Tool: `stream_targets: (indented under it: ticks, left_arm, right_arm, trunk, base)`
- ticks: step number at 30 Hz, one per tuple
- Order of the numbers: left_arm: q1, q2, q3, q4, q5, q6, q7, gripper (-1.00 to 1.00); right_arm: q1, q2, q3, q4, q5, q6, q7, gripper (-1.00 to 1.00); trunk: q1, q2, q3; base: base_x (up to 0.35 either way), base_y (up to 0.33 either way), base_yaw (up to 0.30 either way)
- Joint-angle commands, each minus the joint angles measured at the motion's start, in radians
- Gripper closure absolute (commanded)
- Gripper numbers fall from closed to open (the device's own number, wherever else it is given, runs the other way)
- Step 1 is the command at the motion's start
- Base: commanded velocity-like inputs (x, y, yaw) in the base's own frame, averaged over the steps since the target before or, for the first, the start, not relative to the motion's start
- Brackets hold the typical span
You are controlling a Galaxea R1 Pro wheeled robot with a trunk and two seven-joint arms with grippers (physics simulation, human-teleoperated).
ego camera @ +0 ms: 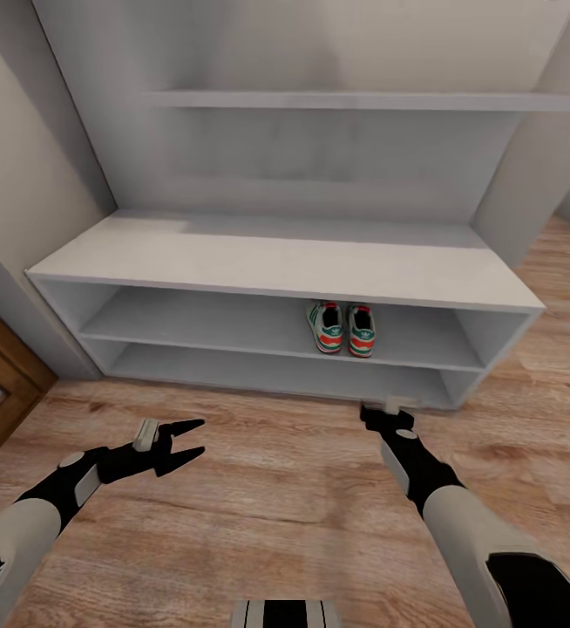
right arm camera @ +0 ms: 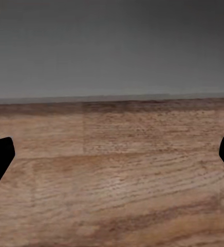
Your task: Pick up the two gym shoes and the two sandals from the corridor floor and place them onto the hallstand (shoe rack) in the corridor, making sure they are on the rack and not on the floor. Arrange them so the two gym shoes are next to each other and the two sandals are next to each other.
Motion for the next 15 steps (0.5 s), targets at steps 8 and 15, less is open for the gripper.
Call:
stream_targets:
  ticks: [8,15]
  left_arm:
    - [0.000,0.001,-0.008,0.000,0.010,-0.008,0.000,-1.00]
    - [0.000,0.002,-0.008,0.002,0.010,-0.008,0.000,-1.00]
  right_arm:
    - [0.000,0.000,-0.003,0.021,-0.008,0.000,-0.003,-1.00]
    - [0.000,0.000,-0.007,0.037,-0.014,-0.001,-0.002,-1.00]
  trunk:
    - [0.000,0.000,0.003]
    - [0.000,0.000,0.007]
  base:
    - [0.000,0.000,-0.246]
    - [0.000,0.000,-0.287]
